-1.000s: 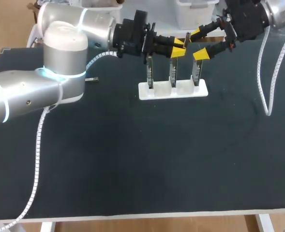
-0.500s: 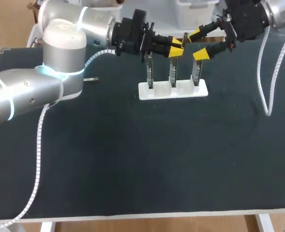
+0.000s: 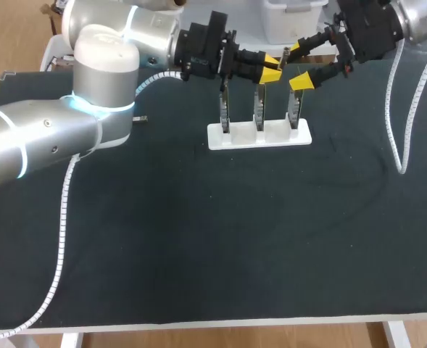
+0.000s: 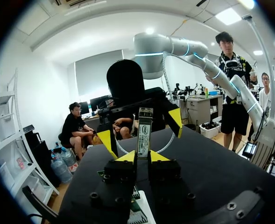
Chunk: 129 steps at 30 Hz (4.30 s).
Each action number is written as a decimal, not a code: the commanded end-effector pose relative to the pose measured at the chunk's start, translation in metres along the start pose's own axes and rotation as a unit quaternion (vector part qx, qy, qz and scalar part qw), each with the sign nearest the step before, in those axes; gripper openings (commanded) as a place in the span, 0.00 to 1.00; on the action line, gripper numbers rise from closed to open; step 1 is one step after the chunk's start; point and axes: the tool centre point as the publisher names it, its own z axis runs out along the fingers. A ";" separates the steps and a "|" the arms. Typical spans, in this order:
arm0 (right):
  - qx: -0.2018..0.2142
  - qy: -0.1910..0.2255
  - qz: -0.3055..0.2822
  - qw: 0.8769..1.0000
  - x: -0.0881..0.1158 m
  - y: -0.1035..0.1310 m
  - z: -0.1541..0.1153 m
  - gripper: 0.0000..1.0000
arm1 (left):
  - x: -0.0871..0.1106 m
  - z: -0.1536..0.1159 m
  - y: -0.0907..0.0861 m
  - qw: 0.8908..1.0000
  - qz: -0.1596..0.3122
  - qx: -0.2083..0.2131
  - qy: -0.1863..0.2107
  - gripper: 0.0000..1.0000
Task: Pick up the optical module with the left hand, and insert it into the network port with the right hand.
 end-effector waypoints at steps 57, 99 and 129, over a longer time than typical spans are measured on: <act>0.002 0.000 0.000 1.000 0.000 0.002 0.000 1.00 | -0.011 -0.005 -0.010 1.000 0.016 -0.021 0.010 0.00; 0.002 0.000 0.000 1.000 0.000 0.002 0.000 1.00 | 0.001 -0.014 0.016 0.999 0.012 -0.017 0.029 0.00; 0.002 0.000 0.000 1.000 0.000 0.002 0.000 1.00 | 0.001 -0.013 0.016 0.999 0.010 -0.011 0.031 0.00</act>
